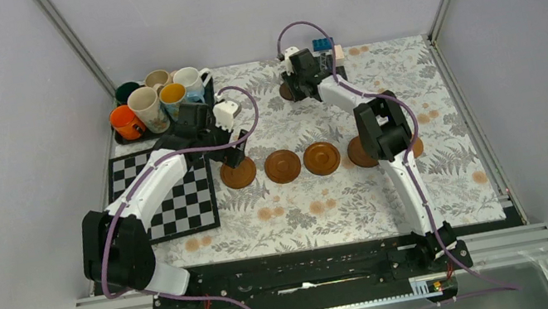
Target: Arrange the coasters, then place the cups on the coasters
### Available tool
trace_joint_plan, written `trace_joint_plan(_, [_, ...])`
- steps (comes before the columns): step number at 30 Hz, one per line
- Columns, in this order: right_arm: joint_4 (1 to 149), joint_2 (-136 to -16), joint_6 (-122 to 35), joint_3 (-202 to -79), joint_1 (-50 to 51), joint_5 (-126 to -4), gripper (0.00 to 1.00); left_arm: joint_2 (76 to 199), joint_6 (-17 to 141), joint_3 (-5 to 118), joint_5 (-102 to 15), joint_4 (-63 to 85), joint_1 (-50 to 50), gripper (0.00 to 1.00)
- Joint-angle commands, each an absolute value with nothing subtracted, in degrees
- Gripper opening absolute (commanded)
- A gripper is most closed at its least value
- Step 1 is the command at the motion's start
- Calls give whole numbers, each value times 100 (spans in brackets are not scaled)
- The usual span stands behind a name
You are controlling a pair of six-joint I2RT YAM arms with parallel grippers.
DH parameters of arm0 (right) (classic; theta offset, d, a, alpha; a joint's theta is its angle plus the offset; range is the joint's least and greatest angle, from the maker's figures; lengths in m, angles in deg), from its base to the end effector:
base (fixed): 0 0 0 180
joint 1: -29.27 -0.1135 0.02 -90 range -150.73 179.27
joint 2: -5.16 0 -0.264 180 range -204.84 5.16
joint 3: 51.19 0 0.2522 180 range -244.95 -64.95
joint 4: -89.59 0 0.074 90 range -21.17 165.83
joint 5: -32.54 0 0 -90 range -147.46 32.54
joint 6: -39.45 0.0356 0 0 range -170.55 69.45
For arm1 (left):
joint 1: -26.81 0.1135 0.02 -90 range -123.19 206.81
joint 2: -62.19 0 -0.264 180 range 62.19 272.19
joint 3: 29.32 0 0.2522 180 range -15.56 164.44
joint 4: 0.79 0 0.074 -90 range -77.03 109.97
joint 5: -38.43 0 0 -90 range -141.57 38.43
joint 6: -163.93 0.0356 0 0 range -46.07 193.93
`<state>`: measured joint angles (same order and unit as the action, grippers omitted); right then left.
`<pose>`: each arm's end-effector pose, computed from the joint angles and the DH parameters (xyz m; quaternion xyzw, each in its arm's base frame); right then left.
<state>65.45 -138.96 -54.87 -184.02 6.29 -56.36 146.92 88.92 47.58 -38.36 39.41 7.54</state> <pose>0.5255 0.2221 0.1553 -0.2054 0.8646 0.0659 0.4537 0.2977 -0.1127 0.2612 0.3125 0.8742 -0.1206 0.3515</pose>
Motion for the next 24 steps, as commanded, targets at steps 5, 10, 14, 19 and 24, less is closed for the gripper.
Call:
trace_joint_plan(5, [5074, -13677, -5692, -18450, 609, -5594, 28, 14402, 8854, 4812, -3687, 3776, 792, 99])
trace_joint_plan(10, [4986, -13175, -5734, -17704, 670, -5618, 27, 14252, 8789, 4665, -3614, 3630, 794, 99])
trace_joint_plan(14, [5007, -12675, -5749, -16962, 805, -5597, 27, 14154, 8797, 4598, -3588, 3597, 792, 99])
trace_joint_plan(19, [4939, -12082, -5776, -16068, 1167, -5525, 27, 14069, 8800, 4528, -3543, 3523, 793, 99])
trace_joint_plan(24, [4914, -11579, -5856, -15319, 1709, -5384, 27, 14081, 8783, 4508, -3438, 3429, 791, 99])
